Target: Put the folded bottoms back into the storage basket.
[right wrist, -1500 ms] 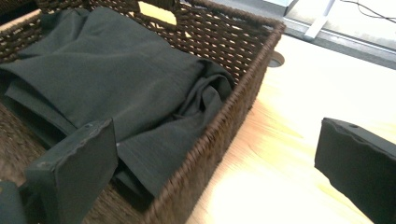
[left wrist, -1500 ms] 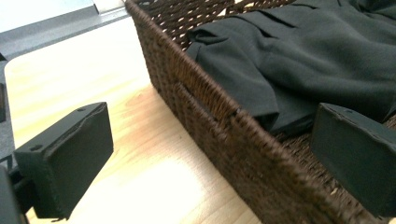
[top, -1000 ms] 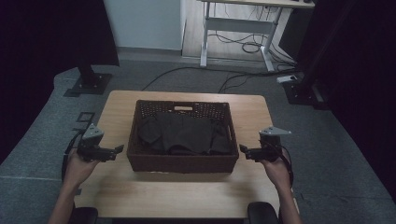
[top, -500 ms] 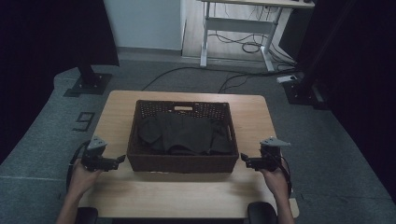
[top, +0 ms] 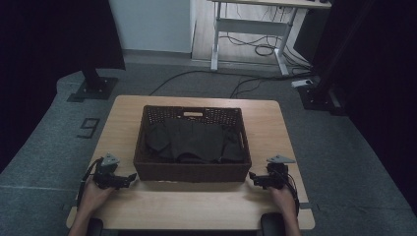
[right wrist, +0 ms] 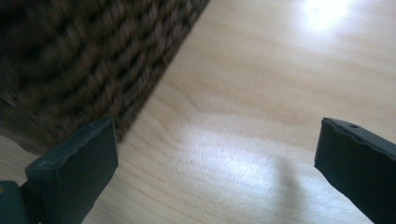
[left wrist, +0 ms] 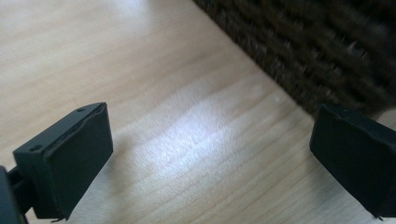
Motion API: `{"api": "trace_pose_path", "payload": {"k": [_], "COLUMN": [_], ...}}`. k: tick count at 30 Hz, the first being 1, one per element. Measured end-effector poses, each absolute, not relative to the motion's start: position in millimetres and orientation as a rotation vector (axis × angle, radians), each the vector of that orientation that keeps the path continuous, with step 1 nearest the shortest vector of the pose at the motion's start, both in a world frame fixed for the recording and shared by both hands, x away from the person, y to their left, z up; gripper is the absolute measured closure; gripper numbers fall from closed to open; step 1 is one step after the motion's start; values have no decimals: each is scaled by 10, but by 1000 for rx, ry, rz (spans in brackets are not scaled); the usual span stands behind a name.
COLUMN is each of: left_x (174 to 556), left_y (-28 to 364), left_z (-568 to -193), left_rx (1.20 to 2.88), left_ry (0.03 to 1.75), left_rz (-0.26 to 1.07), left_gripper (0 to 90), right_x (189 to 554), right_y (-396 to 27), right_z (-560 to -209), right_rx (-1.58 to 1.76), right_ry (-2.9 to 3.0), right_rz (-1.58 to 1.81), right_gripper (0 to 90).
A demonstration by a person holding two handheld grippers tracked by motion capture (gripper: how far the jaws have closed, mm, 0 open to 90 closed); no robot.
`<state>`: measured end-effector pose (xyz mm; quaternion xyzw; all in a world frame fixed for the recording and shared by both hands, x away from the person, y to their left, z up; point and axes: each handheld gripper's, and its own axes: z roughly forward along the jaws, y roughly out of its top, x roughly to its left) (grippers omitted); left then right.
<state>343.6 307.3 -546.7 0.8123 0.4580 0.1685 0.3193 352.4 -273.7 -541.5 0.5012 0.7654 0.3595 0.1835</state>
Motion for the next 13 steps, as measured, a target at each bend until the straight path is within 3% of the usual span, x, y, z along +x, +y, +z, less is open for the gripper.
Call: {"api": "trace_pose_path", "payload": {"k": [13], "left_x": [3437], "left_y": [3033], "left_z": [-5477], "left_rx": [2154], "left_ry": [1224], "left_rz": [453], "left_gripper": [0], "right_x": [3512], "right_y": [-2646], "right_z": [-5569], "right_rx": [1378], "right_ry": [2172], "right_rz": [920], "right_gripper": [0]}}
